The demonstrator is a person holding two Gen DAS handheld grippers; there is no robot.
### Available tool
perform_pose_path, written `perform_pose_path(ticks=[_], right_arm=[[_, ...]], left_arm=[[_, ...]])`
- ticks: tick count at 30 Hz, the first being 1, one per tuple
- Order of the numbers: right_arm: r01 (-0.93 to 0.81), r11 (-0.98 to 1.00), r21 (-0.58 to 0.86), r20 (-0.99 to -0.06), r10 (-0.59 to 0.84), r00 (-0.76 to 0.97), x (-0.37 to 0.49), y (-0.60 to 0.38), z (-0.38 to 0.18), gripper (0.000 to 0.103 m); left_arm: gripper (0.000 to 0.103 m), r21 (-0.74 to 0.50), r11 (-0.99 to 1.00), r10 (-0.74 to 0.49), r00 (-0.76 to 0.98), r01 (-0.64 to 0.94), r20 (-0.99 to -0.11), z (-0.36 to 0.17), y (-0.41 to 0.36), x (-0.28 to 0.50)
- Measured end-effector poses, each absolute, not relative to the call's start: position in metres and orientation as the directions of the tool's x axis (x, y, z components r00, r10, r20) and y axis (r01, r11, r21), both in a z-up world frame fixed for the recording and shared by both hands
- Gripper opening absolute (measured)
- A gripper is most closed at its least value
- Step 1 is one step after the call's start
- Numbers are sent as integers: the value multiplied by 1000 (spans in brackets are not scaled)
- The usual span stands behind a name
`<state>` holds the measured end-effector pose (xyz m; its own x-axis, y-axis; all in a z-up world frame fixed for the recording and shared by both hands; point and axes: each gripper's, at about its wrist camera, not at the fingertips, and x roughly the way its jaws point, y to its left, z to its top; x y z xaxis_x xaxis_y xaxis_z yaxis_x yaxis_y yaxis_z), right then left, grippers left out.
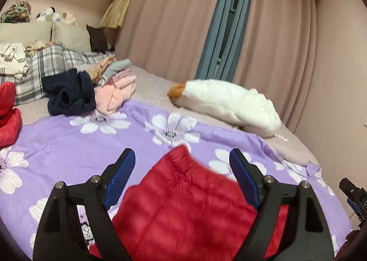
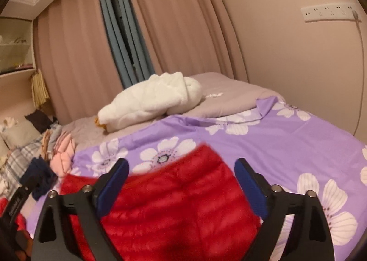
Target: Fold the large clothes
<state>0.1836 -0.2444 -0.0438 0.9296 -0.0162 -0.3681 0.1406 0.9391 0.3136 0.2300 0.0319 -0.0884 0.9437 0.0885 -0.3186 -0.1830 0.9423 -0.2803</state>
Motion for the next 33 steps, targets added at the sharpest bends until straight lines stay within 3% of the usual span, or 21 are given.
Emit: perform_pose_path(ticks=[8, 11, 16, 18, 20, 22, 24, 26, 28, 30, 33], right_arm=[[137, 941, 310, -386, -7, 922, 180, -242, -43, 93], [135, 936, 324, -392, 3, 920, 182, -241, -45, 93], [125, 938, 323, -420, 24, 907, 190, -237, -52, 93], [130, 944, 302, -434, 15, 901, 198, -233, -55, 93], [151, 953, 262, -461, -14, 887, 209, -228, -62, 79], [173, 960, 220, -510, -38, 859, 224, -223, -72, 44], [171, 958, 230, -543, -20, 839, 238, -221, -85, 25], [176, 958, 226, -559, -20, 829, 246, -220, -95, 24], [169, 964, 205, -579, -20, 815, 257, -217, -108, 15], [181, 963, 199, -627, -17, 779, 267, -218, -125, 15], [189, 959, 212, -682, 7, 731, 279, -219, -157, 13]], left_arm=[[81, -258, 948, 82, 929, -184, -361, -97, 28, 225], [66, -237, 954, 79, 913, -186, -400, -100, 25, 229], [55, -261, 954, 20, 901, -147, -434, -110, 22, 239], [36, -263, 955, 2, 888, -139, -461, -116, 18, 248], [19, -239, 960, 10, 868, -148, -496, -125, 11, 260], [18, -237, 959, 10, 854, -155, -519, -136, 6, 269], [15, -230, 959, 17, 846, -164, -533, -147, 3, 278], [15, -202, 962, 47, 837, -186, -545, -156, 1, 286], [14, -150, 964, 93, 806, -220, -584, -172, 0, 300], [13, -137, 964, 95, 774, -229, -627, -190, 2, 309], [13, -76, 976, 117, 785, -204, -609, -214, -4, 316]])
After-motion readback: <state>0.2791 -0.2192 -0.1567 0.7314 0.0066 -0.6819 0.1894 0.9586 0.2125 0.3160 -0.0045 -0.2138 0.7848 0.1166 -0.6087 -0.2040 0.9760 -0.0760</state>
